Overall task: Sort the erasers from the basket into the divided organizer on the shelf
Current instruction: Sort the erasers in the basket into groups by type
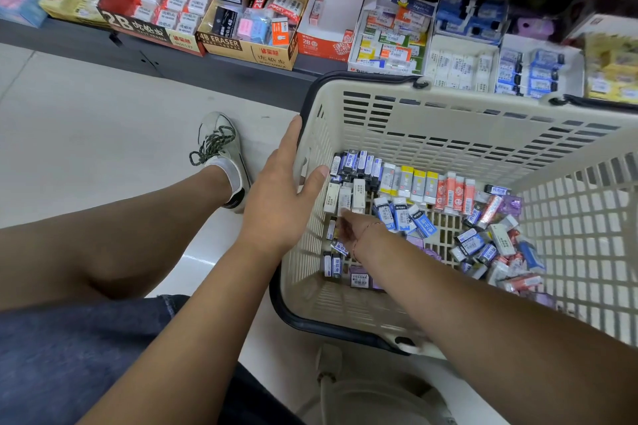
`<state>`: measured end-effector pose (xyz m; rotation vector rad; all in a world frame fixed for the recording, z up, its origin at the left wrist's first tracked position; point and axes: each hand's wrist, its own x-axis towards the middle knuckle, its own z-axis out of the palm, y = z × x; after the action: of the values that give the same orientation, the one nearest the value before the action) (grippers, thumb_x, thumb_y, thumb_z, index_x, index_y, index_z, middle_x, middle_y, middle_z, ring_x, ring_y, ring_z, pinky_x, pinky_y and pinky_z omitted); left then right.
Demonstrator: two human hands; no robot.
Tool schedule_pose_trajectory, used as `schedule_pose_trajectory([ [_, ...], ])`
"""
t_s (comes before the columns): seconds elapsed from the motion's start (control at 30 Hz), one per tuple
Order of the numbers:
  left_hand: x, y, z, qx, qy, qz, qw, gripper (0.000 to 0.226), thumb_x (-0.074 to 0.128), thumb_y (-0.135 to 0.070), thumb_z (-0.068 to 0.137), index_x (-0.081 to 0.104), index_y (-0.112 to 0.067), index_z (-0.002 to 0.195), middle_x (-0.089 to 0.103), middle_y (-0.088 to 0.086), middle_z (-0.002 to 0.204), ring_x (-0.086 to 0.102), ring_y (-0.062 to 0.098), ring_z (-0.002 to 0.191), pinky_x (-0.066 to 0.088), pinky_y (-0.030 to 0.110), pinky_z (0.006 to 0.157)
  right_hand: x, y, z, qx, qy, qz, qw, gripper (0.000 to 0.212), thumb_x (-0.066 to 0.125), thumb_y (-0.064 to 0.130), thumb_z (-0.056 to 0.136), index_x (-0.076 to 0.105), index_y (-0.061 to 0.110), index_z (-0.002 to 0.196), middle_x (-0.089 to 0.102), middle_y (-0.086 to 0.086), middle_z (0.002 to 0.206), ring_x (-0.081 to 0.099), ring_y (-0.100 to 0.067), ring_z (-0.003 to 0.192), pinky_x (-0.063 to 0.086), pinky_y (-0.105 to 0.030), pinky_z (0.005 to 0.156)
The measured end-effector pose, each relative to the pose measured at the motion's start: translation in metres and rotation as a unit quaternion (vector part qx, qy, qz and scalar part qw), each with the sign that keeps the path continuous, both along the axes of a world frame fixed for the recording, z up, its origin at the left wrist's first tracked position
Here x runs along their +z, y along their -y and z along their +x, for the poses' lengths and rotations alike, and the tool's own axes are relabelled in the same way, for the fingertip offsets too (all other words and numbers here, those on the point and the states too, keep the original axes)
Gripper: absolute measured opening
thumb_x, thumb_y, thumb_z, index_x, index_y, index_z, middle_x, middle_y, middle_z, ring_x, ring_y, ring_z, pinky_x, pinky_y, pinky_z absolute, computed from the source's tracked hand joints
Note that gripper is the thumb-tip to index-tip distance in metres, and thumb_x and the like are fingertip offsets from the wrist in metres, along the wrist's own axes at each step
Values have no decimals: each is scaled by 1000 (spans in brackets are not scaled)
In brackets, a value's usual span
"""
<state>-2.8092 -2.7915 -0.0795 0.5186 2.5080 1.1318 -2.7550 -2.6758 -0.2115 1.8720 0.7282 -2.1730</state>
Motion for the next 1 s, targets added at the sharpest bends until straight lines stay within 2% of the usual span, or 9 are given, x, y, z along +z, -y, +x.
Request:
schedule_pose_trajectory([
  [0.17, 1, 0, 0, 2, 1, -1, 1000, 67, 53, -39, 95, 13, -43, 150, 39, -12, 148, 42, 7, 131, 39, 27, 99, 12, -4, 1, -43, -47, -15, 998, 9, 46, -5, 95, 53, -10, 93, 65, -20, 80, 62, -16, 48, 52, -21, 40],
  [0.23, 1, -1, 1, 3, 3, 1, 1000, 67, 53, -39, 96, 14, -42, 150, 38, -13, 148, 40, 6, 131, 37, 24, 98, 12, -7, 7, -12, -48, -29, 998, 22, 40, 0, 100, 50, -12, 115, 66, -17, 75, 62, -18, 53, 53, -21, 42],
  [0.3, 1, -1, 0, 4, 3, 3, 1000, 67, 53, -39, 96, 14, -42, 150, 38, -13, 149, 39, 5, 131, 35, 23, 97, 10, -10, 11, 128, -17, 9, 992, 31, 42, 5, 99, 47, -9, 127, 68, -15, 72, 63, -15, 53, 57, -24, 53],
  [0.33, 1, 0, 0, 4, 3, 3, 1000, 67, 52, -39, 96, 14, -42, 150, 37, -13, 149, 38, 4, 131, 35, 22, 96, 10, -11, 15, 273, 8, 72, 959, 35, 47, 6, 96, 47, -6, 129, 69, -16, 89, 64, -17, 65, 58, -29, 68],
  [0.43, 0, 0, 0, 2, 0, 1, 1000, 67, 52, -39, 96, 13, -41, 150, 37, -13, 149, 37, 5, 132, 35, 23, 98, 15, -6, 21, 597, 33, 247, 762, 41, 51, 11, 93, 49, 2, 133, 53, -16, 134, 55, -28, 116, 44, -33, 99],
  [0.67, 0, 0, 0, -1, -3, -1, 1000, 68, 52, -40, 95, 13, -41, 151, 39, -13, 147, 40, 8, 131, 41, 31, 101, -3, 11, 26, 731, 16, 325, 600, 54, 67, 27, 84, 48, 8, 131, 49, -11, 132, 53, -28, 117, 49, -36, 94],
  [0.77, 0, -1, 0, -1, -2, 0, 1000, 68, 53, -39, 95, 14, -41, 151, 40, -12, 147, 41, 7, 131, 42, 31, 101, -3, 8, 25, 784, 24, 326, 527, 35, 69, 27, 83, 62, 8, 111, 58, -10, 112, 59, -26, 103, 52, -32, 82],
  [0.87, -1, 0, -1, 1, 0, 0, 1000, 68, 53, -40, 95, 14, -41, 150, 41, -12, 147, 42, 7, 130, 42, 30, 101, -5, 9, 28, 817, 16, 313, 484, 35, 71, 17, 81, 64, 5, 113, 60, -9, 115, 61, -24, 103, 53, -31, 84],
  [1.0, -1, 0, 0, 0, 3, 3, 1000, 67, 52, -40, 95, 14, -41, 151, 41, -12, 146, 43, 7, 128, 41, 28, 98, 3, 1, 26, 799, -13, 290, 527, 53, 71, 26, 83, 53, 8, 130, 55, -9, 129, 55, -24, 116, 48, -30, 93],
])
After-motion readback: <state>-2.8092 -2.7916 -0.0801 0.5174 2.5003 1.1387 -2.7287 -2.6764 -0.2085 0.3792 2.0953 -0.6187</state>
